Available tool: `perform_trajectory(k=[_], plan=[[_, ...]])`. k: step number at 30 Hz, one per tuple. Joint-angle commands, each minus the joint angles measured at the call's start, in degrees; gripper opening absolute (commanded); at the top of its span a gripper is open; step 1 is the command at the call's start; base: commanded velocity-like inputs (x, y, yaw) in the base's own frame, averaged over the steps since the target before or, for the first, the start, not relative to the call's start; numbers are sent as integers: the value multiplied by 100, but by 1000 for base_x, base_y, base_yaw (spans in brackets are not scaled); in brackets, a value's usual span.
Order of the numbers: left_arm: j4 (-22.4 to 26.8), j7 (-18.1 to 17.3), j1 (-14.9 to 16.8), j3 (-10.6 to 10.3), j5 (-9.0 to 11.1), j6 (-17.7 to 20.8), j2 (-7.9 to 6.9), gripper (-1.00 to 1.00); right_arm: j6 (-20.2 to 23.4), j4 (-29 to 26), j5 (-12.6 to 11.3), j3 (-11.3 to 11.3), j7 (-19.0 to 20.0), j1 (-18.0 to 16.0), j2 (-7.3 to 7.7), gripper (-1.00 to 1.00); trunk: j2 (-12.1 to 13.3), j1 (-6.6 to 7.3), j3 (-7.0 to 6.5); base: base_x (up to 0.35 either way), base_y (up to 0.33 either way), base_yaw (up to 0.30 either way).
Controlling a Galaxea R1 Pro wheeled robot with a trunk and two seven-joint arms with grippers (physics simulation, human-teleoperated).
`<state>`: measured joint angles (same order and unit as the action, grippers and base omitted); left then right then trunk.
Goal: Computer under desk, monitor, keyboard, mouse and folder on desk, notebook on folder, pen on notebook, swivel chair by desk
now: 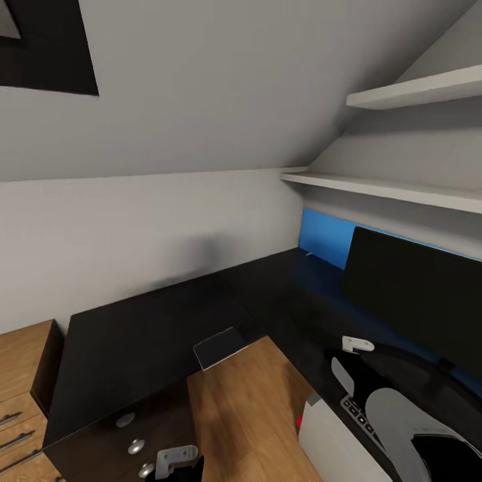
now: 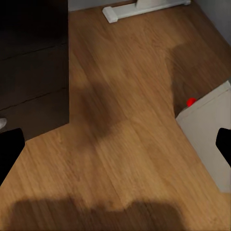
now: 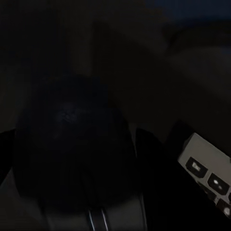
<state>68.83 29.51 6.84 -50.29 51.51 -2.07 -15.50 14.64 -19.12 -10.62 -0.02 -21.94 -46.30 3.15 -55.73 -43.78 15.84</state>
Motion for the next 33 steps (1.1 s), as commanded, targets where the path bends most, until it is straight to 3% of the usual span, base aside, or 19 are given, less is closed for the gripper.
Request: perform_trajectory(k=[1,11,13,15,18,25,33], plan=[[8,37,10,-24,43,-22,-6,100,57,-13,-54,1,-21,-2,1,-100,-47,-23,26,0,0,0],[8,37,10,-24,41,-22,-5,100,108,-2,-104,-34,-28,-2,1,-100,-448,-243,206,0,0,0],[8,37,10,-26,38,-22,-4,100,88,-2,-252,-39,-29,-2,1,-100,-529,-287,242,0,0,0],[8,37,10,-30,36,-22,-2,100,9,0,-565,-42,-33,-2,1,-100,-609,-331,277,0,0,0],[8,37,10,-32,35,-25,2,100,-406,43,-893,-47,-68,-2,-4,-100,-729,-397,331,0,0,0],[8,37,10,-33,35,-29,3,100,-945,75,-1320,-344,-309,-2,1,-100,-1010,-550,457,0,0,0],[8,37,10,-38,35,-23,3,100,-1172,69,-1430,-414,-320,-2,11,-100,-1010,-550,457,0,0,0]])
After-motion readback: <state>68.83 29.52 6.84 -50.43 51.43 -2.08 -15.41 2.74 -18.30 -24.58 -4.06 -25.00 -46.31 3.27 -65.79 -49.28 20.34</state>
